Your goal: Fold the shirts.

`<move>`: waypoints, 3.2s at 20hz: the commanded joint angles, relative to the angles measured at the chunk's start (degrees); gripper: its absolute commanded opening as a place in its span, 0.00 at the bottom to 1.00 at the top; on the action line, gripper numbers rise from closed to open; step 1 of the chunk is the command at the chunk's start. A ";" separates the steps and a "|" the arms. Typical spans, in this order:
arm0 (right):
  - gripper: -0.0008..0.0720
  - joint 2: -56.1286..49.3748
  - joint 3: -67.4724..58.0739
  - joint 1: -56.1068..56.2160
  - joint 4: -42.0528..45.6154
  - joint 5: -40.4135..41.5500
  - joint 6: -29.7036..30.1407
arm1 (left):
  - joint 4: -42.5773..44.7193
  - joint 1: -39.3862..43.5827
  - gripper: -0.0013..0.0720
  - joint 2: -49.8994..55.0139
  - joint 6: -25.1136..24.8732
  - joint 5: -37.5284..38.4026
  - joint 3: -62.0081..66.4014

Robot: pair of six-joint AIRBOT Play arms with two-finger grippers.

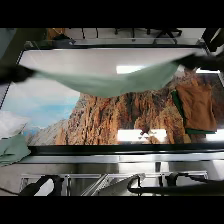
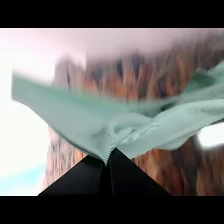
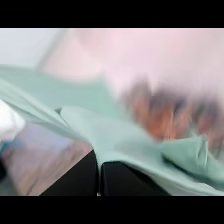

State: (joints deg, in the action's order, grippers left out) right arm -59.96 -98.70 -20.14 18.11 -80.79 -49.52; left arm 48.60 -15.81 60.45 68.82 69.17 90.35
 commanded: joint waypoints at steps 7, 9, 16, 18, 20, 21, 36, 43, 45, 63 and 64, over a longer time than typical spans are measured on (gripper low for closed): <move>0.04 18.99 -22.53 -3.45 7.91 19.45 -1.77 | -2.25 -22.10 0.03 -15.98 4.92 -11.30 27.30; 0.04 18.62 -22.29 -3.45 10.78 18.58 -2.08 | -1.81 -22.40 0.03 -16.72 4.31 -10.99 22.51; 0.03 5.53 -4.61 -2.91 5.16 6.88 -2.29 | -2.38 -0.92 0.03 -0.48 -3.45 -5.57 5.97; 0.03 0.13 2.49 -0.90 5.22 7.30 0.31 | 3.45 4.74 0.03 6.99 -3.32 -7.15 2.34; 0.04 -7.32 8.22 1.64 6.12 8.90 2.43 | 8.55 8.24 0.03 15.32 -2.95 -9.29 -0.55; 0.03 -11.80 9.64 3.06 7.85 10.56 2.64 | 10.32 9.35 0.03 19.85 -2.73 -10.71 -1.53; 0.03 -37.90 -8.94 5.07 29.99 10.27 -11.61 | 24.09 9.46 0.03 54.42 7.87 5.29 26.95; 0.03 -36.15 -7.43 10.29 44.46 5.77 -16.96 | 35.01 13.07 0.03 52.72 12.09 7.13 20.98; 0.03 -36.26 -6.47 11.80 47.15 7.56 -18.27 | 36.13 14.47 0.03 52.81 12.26 4.07 17.49; 0.51 -13.97 6.97 7.80 50.64 -4.15 -28.92 | 36.52 7.78 0.93 38.80 14.69 19.56 -1.40; 0.51 -10.47 12.70 7.04 50.71 -3.85 -29.16 | 35.47 6.51 0.93 36.17 13.55 19.02 -7.06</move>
State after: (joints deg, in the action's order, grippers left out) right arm -77.89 -95.94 -10.98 68.58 -82.21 -76.49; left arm 85.25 -6.28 103.28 83.55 87.57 95.74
